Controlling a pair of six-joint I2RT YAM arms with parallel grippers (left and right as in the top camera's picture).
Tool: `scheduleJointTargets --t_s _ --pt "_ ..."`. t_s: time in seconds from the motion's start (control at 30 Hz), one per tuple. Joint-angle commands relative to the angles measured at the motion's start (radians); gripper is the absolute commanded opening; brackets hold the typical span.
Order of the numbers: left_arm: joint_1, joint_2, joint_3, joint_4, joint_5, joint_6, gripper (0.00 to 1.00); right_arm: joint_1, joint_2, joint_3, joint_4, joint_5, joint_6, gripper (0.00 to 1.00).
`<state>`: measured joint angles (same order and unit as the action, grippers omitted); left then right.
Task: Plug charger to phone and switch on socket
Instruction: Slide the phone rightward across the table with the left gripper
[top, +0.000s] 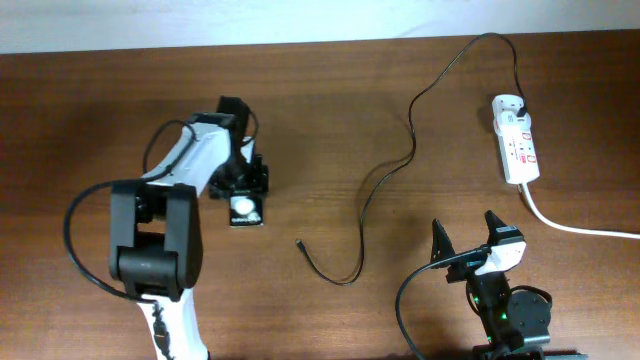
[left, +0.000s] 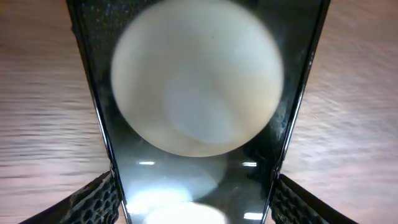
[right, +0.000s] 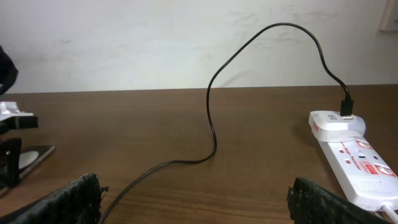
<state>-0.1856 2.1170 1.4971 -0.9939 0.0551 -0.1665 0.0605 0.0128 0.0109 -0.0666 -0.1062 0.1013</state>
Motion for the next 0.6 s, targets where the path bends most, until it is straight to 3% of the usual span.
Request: scheduleJointTargets --t_s 0.0,0.2,0.33,0.5,0.57 --pt "-0.066 0.029 -0.024 -0.015 0.08 -0.005 0.66 -0.002 -0.009 -0.005 -0.005 0.005 0.0 0.99" --pt "-0.094 0.029 -0.024 -0.006 0.023 -0.064 0.69 -0.002 -0.009 -0.005 -0.005 0.005 0.0 0.99" --pt "-0.093 0.029 -0.024 0.029 0.023 -0.064 0.77 -0.002 -0.009 -0.005 -0.005 0.005 0.0 0.99" --pt "-0.093 0.029 -0.024 0.075 -0.003 -0.065 0.97 -0.002 -0.009 -0.005 -0.005 0.005 0.0 0.99" --pt "-0.093 0.029 -0.024 0.094 -0.019 -0.065 0.99 -0.002 -0.009 -0.005 -0.005 0.005 0.0 0.99"
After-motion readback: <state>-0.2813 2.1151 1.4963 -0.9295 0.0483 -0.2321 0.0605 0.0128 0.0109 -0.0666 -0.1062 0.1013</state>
